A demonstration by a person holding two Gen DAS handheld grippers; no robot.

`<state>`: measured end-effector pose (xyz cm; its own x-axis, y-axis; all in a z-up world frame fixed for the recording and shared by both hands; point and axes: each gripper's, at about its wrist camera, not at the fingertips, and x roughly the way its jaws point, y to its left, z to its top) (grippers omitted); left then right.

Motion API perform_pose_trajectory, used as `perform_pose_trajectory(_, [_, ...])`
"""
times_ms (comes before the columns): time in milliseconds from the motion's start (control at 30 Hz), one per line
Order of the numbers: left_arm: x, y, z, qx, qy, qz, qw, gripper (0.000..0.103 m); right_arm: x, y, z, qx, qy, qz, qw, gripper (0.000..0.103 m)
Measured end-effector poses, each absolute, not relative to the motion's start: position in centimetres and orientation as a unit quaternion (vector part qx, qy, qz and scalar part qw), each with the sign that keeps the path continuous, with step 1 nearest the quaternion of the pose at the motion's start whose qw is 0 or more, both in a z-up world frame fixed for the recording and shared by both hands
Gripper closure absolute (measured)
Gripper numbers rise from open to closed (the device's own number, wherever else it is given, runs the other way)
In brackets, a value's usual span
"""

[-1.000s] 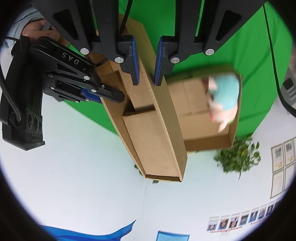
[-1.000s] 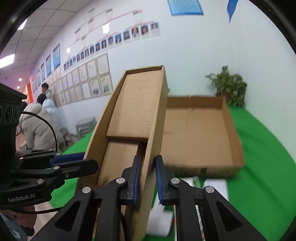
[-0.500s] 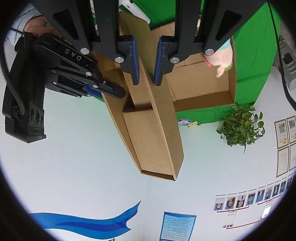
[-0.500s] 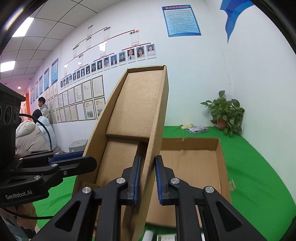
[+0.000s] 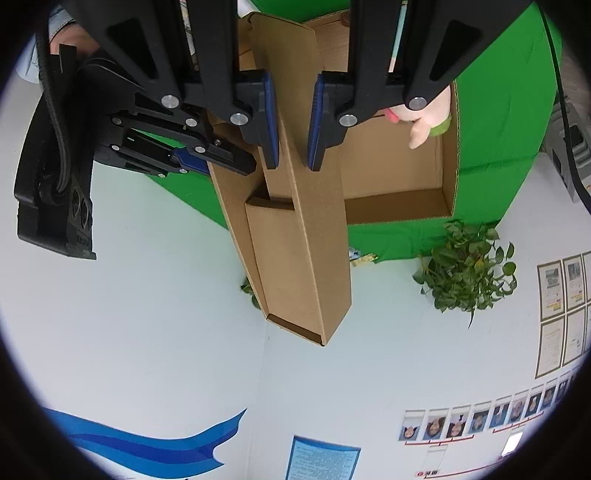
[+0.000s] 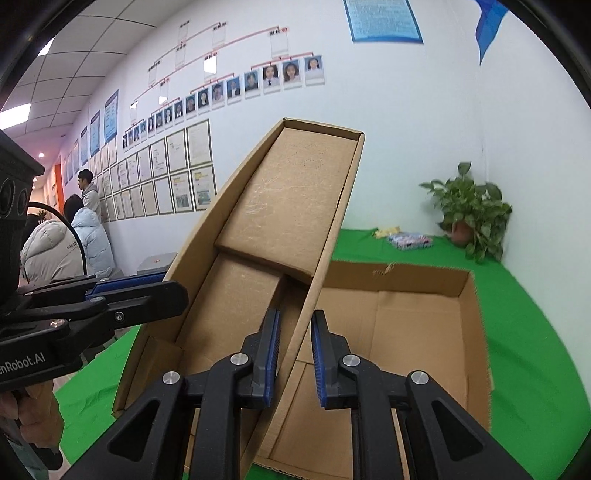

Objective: Organize objects
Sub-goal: 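Lift the narrow box and carry it over the tray with the left gripper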

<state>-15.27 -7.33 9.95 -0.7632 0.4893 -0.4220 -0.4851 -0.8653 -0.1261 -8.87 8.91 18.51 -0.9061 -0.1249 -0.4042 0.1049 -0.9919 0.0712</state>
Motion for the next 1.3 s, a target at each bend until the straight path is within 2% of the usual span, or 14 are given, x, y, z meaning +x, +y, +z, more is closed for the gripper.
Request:
perform_pose_trajectory(300, [-19.8, -7.7, 4.1, -0.299, -0.024, 0.926, 0.228, 0.090, -16.1, 10.1, 11.8, 0.266, -0.027, -0.962, 0.055, 0.090])
perform_pose_trajectory(800, [-25.2, -6.6, -3.4, -0.414, 0.002, 0.898, 0.147, 0.094, -29.4, 12.5, -1.7, 0.370, -0.101, -0.923, 0.037, 0.092])
perform_pose_trajectory(967, [-24.5, -5.9, -3.7, -0.415, 0.029, 0.899, 0.135, 0.093, -31.6, 11.9, -3.9, 0.381, -0.092, -0.920, 0.027, 0.093])
perform_pose_trajectory(1300, [-22.6, -8.8, -1.3, -0.390, -0.008, 0.913, 0.119, 0.091, -31.9, 8.1, -5.5, 0.385, -0.079, -0.920, 0.018, 0.098])
